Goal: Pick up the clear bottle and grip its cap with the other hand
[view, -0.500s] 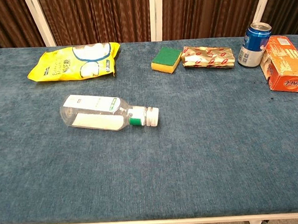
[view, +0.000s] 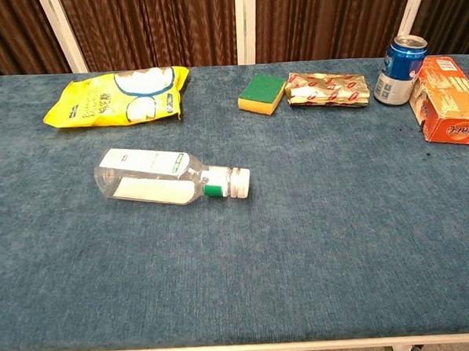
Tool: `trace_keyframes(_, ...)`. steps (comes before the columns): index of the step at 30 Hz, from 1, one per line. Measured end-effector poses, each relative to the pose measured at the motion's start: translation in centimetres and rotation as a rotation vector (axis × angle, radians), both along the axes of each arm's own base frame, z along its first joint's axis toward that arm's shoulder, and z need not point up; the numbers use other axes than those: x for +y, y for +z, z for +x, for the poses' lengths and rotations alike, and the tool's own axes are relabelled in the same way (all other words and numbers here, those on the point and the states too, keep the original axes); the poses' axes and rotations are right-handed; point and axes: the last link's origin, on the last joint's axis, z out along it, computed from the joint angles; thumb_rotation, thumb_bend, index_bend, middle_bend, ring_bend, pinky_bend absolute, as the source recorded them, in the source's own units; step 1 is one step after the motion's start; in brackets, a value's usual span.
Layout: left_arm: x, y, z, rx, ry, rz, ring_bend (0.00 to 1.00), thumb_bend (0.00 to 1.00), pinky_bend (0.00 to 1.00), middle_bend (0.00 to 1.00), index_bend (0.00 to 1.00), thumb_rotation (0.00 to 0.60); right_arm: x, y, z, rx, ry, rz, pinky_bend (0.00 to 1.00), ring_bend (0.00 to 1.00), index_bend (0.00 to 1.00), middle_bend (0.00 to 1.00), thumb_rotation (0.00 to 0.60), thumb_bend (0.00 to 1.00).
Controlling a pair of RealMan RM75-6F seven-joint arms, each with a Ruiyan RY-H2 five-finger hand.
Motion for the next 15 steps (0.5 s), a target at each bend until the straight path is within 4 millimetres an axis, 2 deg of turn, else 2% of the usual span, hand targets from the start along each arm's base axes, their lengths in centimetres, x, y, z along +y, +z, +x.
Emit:
trace_keyframes(3,2.1,-0.8,1.8,-0.011,-0.081,-0.056,0.13,0.13,0.18,0.21,0.17,0.600,-0.7,0.5,0.5,0.010,0.011,-0.002,0.00,0.00,0.00,0.02,0.600,0.31)
trace_keyframes(8,5.5,-3.2,5.2,0.007,-0.207,-0.189,0.13,0.11,0.19,0.20,0.17,0.600,-1.7,0.6,1.0,0.010,0.012,0.020,0.00,0.00,0.00,0.03,0.600,0.30)
trace_keyframes(15,9.3,-9.1,9.7,0.040,-0.320,-0.390,0.13,0.11,0.19,0.19,0.17,0.600,-2.1,0.6,0.6,-0.004,-0.005,0.031,0.00,0.00,0.00,0.03,0.600,0.30)
